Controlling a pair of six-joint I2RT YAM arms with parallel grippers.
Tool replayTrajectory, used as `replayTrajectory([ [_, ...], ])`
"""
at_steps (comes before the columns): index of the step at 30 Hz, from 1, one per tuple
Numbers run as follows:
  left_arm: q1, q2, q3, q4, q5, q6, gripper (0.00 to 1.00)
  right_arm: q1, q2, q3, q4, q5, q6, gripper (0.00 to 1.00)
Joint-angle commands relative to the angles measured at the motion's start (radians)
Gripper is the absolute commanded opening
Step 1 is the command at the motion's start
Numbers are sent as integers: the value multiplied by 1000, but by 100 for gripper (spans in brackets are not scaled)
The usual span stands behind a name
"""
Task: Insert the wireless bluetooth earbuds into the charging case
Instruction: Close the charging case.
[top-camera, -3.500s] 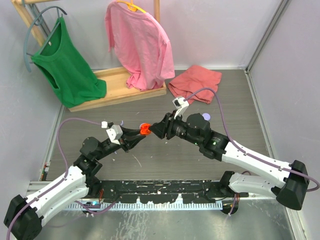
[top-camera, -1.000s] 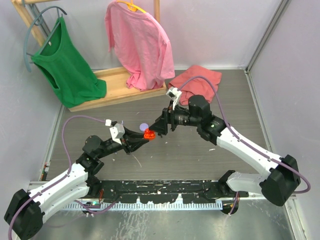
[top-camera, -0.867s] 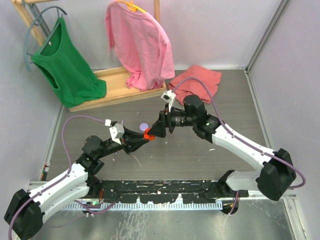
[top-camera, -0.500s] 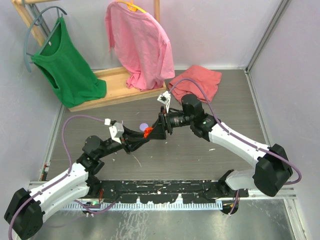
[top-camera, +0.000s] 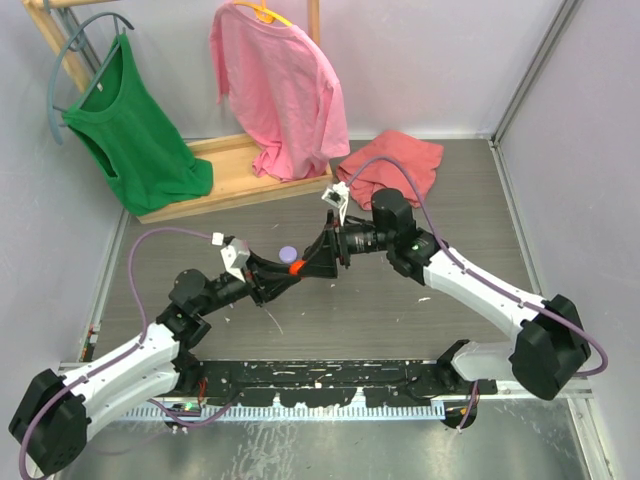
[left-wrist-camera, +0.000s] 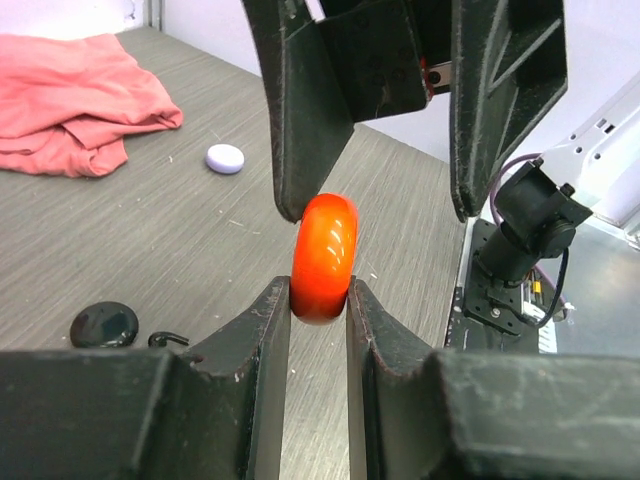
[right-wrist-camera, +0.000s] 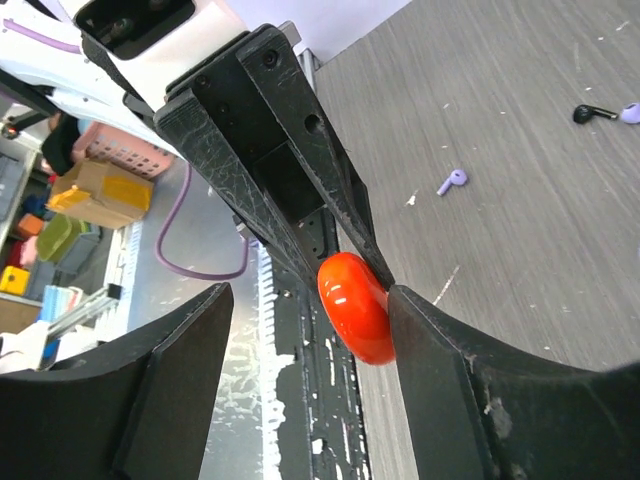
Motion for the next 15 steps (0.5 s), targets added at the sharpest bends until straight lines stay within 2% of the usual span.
replayTrajectory([
  [1, 2, 15, 30, 59, -54, -58, 0, -11, -93, -33, 49, 60, -81, 70],
  [9, 3, 27, 46, 72, 14, -150, 0, -11, -192, -154, 66, 148, -291, 70],
  [15, 3, 15, 64, 68, 76, -165, 0, -12, -162, -166, 83, 69, -308, 65],
])
